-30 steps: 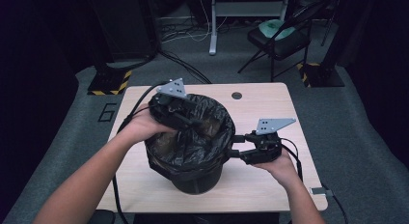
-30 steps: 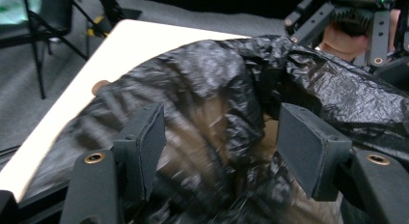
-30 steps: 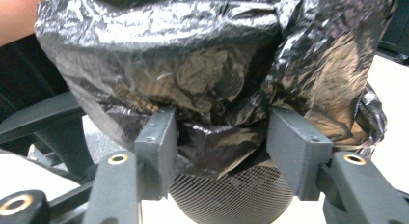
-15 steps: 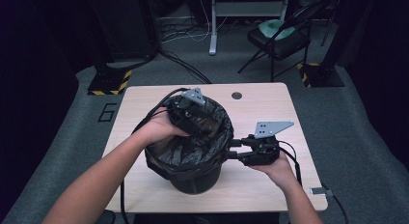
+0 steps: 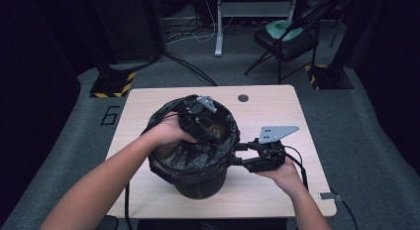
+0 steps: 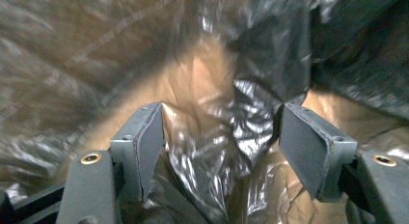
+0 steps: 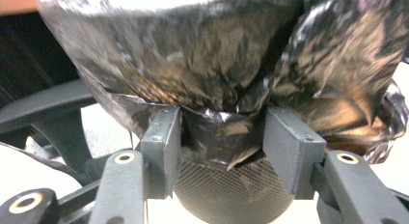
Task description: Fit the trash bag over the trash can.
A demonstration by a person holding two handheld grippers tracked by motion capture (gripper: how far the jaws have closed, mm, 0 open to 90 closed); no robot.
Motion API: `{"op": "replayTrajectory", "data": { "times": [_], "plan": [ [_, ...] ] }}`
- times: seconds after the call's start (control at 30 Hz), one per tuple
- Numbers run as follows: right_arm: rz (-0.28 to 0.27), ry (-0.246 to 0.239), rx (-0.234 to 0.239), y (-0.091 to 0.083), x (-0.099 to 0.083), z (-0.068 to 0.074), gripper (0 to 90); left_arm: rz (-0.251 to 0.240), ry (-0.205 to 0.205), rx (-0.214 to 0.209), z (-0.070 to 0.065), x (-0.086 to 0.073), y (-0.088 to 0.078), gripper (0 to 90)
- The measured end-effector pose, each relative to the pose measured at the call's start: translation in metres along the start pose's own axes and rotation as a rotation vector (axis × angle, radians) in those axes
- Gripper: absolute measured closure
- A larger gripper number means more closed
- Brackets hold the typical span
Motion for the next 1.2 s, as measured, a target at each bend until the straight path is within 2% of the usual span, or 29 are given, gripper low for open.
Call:
{"op": "replayTrajectory", "data": {
  "times": [0.13,0.33,0.7,0.9,0.97,1.07,1.2],
  "plan": [
    [0.014,0.006,-0.001,0.003,-0.003,-0.001,44.7,0.050,-0.031,-0.014,0.003,-0.006,0.008,33.1],
    [0.016,0.013,0.000,0.004,-0.004,-0.001,44.6,0.084,-0.060,-0.043,0.003,-0.008,0.016,29.7],
    [0.007,0.013,-0.003,0.004,-0.004,0.000,46.2,0.111,-0.070,-0.032,0.008,-0.012,0.021,27.7],
    [0.009,0.009,0.000,0.004,-0.004,-0.001,47.4,0.144,-0.076,-0.029,0.010,-0.017,0.024,30.2],
    [0.008,0.012,0.001,0.005,-0.004,-0.001,50.8,0.169,-0.086,-0.029,0.011,-0.021,0.024,30.8],
    [0.009,0.007,-0.002,0.007,-0.005,0.001,51.4,0.197,-0.100,-0.035,0.012,-0.027,0.023,32.4],
    [0.012,0.000,-0.017,0.012,-0.005,0.002,52.0,0.212,-0.133,-0.026,0.015,-0.033,0.021,34.2]
  ]
}}
Point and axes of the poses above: each handheld gripper's, and its own axes: y roughly forward along the jaws, x roughly out of its top, z roughly to its left, the point moved 8 cm from there along y, roughly forward along the jaws, and after that the axes turned 8 degrees about -x, right-handed, at the moved point
